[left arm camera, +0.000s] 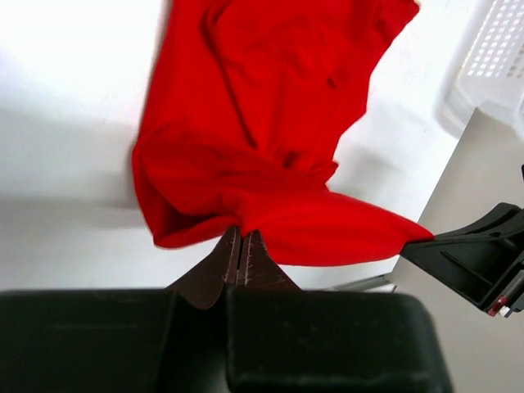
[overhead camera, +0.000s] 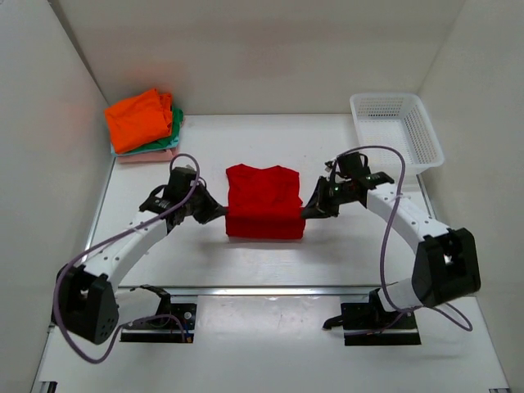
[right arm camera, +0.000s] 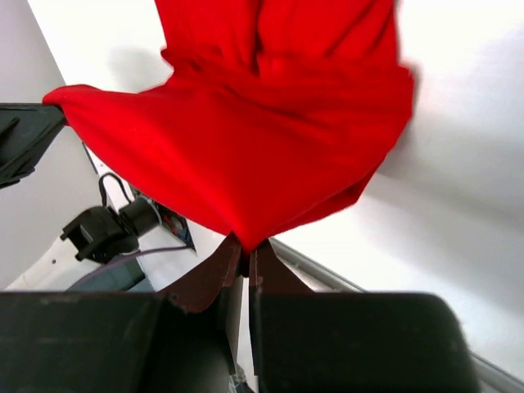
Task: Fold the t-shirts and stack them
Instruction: Fold the long partially folded tshirt into a neat square, then put the neatly folded tshirt into the corner of the board with the left arm
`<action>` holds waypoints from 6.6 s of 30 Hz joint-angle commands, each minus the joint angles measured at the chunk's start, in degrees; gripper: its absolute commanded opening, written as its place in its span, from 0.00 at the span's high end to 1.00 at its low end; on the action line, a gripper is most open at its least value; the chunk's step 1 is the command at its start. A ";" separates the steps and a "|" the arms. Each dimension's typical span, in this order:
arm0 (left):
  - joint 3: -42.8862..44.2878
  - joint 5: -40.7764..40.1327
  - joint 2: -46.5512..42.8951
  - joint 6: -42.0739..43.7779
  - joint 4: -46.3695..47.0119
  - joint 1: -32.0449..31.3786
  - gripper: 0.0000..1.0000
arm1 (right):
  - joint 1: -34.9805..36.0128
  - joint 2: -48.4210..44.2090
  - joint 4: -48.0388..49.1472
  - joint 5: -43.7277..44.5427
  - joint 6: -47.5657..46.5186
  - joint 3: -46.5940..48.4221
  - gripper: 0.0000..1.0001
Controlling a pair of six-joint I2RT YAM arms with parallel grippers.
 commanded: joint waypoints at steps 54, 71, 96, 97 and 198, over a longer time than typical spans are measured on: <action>36.27 -19.49 48.69 32.05 -5.44 -3.11 0.31 | -14.10 10.46 5.16 6.27 -9.33 13.99 0.38; 50.24 -20.73 60.74 31.52 -22.77 -3.99 1.00 | -17.45 5.27 6.75 3.37 -8.18 11.78 0.38; 86.44 -35.92 61.27 50.06 -22.34 8.23 1.00 | -16.75 2.99 6.48 -2.69 -7.31 11.35 0.39; 88.63 -35.84 62.67 51.46 -22.16 8.22 1.00 | -16.66 2.98 7.27 -3.13 -6.70 11.17 0.39; 9.56 2.21 1.36 30.56 -0.62 12.27 0.01 | -6.55 -6.32 -3.38 0.65 -14.08 10.47 0.37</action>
